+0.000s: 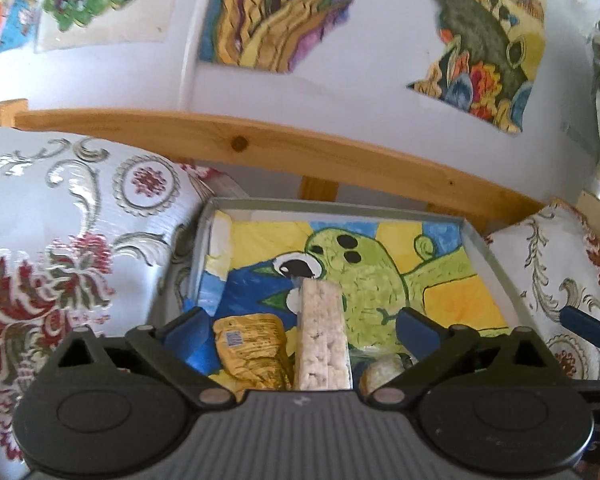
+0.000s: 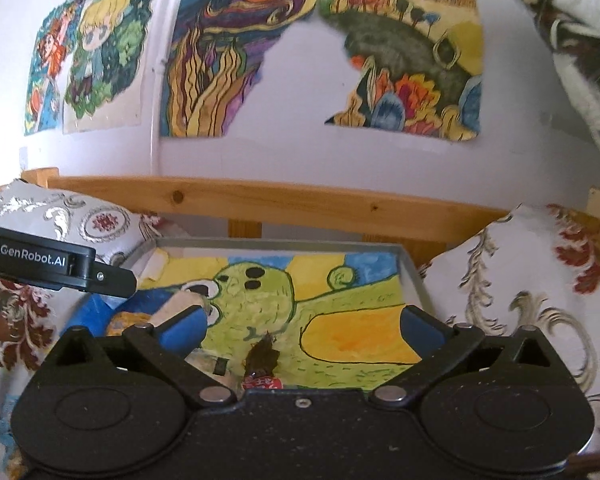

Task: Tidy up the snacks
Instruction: 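Open both tools to release the bar and brown packet into the tray, then move both tools back over the snack pile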

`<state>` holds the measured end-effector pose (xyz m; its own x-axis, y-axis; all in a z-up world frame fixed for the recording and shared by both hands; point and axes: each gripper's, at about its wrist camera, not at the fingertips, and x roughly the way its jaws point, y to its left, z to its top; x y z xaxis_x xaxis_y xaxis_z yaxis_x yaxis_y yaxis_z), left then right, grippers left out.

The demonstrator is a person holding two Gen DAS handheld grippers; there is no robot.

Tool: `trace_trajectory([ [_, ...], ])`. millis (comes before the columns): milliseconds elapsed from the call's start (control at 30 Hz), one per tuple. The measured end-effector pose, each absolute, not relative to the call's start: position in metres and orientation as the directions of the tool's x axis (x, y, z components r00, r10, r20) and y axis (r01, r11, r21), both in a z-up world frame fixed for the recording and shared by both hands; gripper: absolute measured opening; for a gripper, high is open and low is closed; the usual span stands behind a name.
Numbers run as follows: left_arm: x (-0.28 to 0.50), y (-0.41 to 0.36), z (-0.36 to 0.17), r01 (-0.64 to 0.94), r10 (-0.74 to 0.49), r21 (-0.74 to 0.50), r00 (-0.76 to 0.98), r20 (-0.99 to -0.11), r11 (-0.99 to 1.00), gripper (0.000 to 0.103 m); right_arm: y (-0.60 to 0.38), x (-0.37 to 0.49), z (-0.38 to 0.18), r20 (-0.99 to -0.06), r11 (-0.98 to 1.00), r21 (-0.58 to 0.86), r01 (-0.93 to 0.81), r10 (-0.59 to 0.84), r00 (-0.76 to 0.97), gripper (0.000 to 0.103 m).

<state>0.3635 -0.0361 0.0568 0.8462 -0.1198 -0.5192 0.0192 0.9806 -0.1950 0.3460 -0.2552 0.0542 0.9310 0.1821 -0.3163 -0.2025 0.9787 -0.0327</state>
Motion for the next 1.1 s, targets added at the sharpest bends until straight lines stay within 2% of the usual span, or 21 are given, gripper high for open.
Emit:
trace_trajectory([
  [467,0.280,-0.030,0.074,-0.005,-0.083,-0.184,0.881,-0.465,0.983,0.102,-0.257,0.265,0.077,-0.276,0.979,-0.067,-0.192,0.167,0.947,0.102],
  [767,0.230,-0.028,0.074,-0.020,-0.064,-0.165,0.872,-0.486,0.986,0.102,-0.248,0.211,0.079,-0.261,0.969,-0.106,-0.223,0.189,0.947,0.102],
  [1100,0.184,-0.021,0.069,-0.026,-0.040,-0.127,0.871,-0.490,0.991,0.102,-0.244,0.166,0.066,-0.298,0.967,-0.077,-0.244,0.211,0.931,0.102],
])
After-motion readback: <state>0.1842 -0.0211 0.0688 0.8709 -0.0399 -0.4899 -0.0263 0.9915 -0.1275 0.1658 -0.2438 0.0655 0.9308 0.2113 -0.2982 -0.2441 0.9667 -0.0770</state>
